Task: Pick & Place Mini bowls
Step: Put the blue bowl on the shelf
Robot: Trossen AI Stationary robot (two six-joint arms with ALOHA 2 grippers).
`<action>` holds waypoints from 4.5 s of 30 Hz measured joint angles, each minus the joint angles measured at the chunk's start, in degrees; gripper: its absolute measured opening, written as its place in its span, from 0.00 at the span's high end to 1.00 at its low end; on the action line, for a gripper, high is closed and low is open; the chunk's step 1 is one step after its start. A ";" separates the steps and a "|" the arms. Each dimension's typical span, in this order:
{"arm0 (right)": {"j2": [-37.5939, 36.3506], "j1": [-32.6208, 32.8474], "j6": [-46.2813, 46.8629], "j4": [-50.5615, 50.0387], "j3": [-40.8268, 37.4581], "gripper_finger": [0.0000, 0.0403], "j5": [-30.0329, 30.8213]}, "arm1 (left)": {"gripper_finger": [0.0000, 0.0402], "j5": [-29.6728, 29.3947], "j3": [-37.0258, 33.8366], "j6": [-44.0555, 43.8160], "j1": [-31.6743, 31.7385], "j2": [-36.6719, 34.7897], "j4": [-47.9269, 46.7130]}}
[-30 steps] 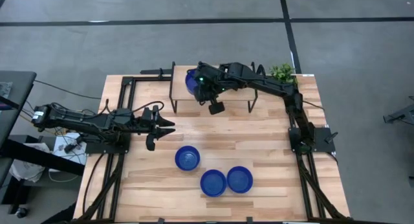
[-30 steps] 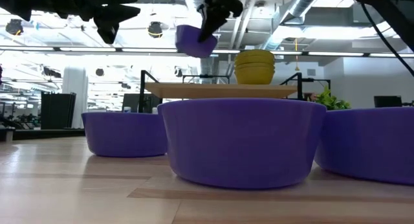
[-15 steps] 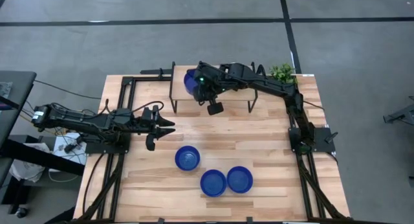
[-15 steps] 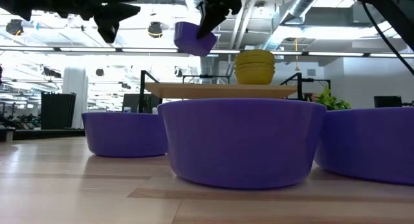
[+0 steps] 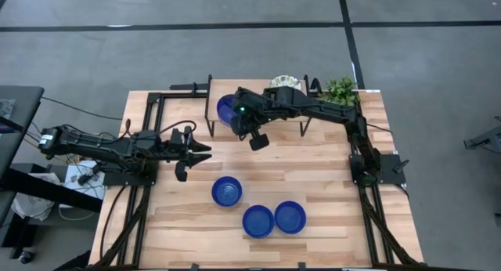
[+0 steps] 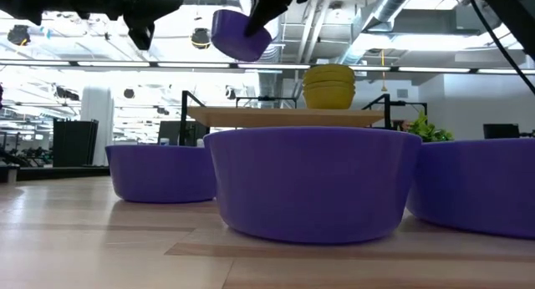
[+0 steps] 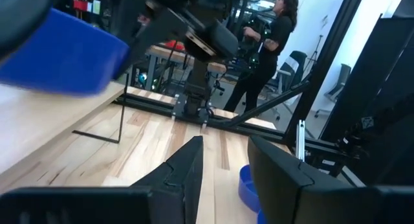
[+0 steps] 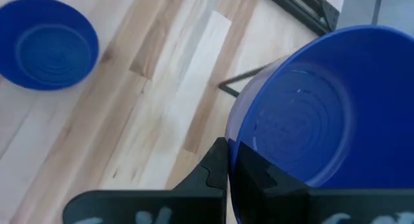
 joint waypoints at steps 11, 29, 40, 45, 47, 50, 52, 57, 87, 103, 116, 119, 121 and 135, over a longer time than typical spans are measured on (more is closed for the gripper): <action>0.00 4.82 5.11 0.37 -0.01 1.00 -4.51 | 0.70 -0.87 0.00 0.17 0.00 0.00 0.81; 0.00 9.29 21.04 -10.06 -0.02 1.00 -4.48 | 0.70 -2.38 3.48 13.81 0.00 1.85 3.76; 0.00 10.47 24.32 -10.63 -0.02 1.00 -4.69 | 0.70 -2.38 10.09 23.48 0.00 11.20 0.73; 0.00 11.65 24.86 -12.74 -0.02 1.00 -4.69 | 0.70 -3.47 12.44 25.77 0.02 14.32 -4.73; 0.00 11.97 26.01 -14.28 -0.02 1.00 -4.63 | 0.70 -3.89 13.70 26.81 0.00 15.25 -6.94; 0.00 12.30 27.28 -16.68 -0.02 1.00 -4.51 | 0.70 -4.98 15.10 27.23 0.00 16.50 -8.83; 0.00 12.65 27.24 -17.85 -0.20 1.00 -4.46 | 0.70 -5.12 15.73 28.43 0.00 17.35 -8.93; 0.02 13.31 26.09 -17.99 -1.33 1.00 -4.41 | 0.70 -5.16 16.17 29.77 -0.09 20.67 -9.22; 5.62 12.89 7.56 -19.61 -1.33 1.00 -11.46 | 0.70 -5.40 16.15 28.54 -3.17 30.21 -9.74; 5.62 12.91 5.64 -17.26 -1.36 1.00 -17.99 | 0.70 -5.60 16.15 30.62 -5.28 32.50 -10.06; 9.01 12.89 1.63 -16.40 -1.28 1.00 -19.80 | 0.70 -4.90 15.98 30.62 -7.49 33.19 -10.50; 9.05 12.68 1.53 -15.90 -1.29 1.00 -19.59 | 0.70 -4.29 15.99 30.54 -7.78 33.78 -10.40; 9.05 12.47 1.59 -15.78 -1.29 1.00 -19.58 | 0.70 -4.28 16.00 30.42 -8.12 34.00 -10.08; 9.09 11.68 3.17 -12.82 -1.29 1.00 -21.79 | 0.70 -4.15 16.28 29.15 -8.81 34.58 -10.26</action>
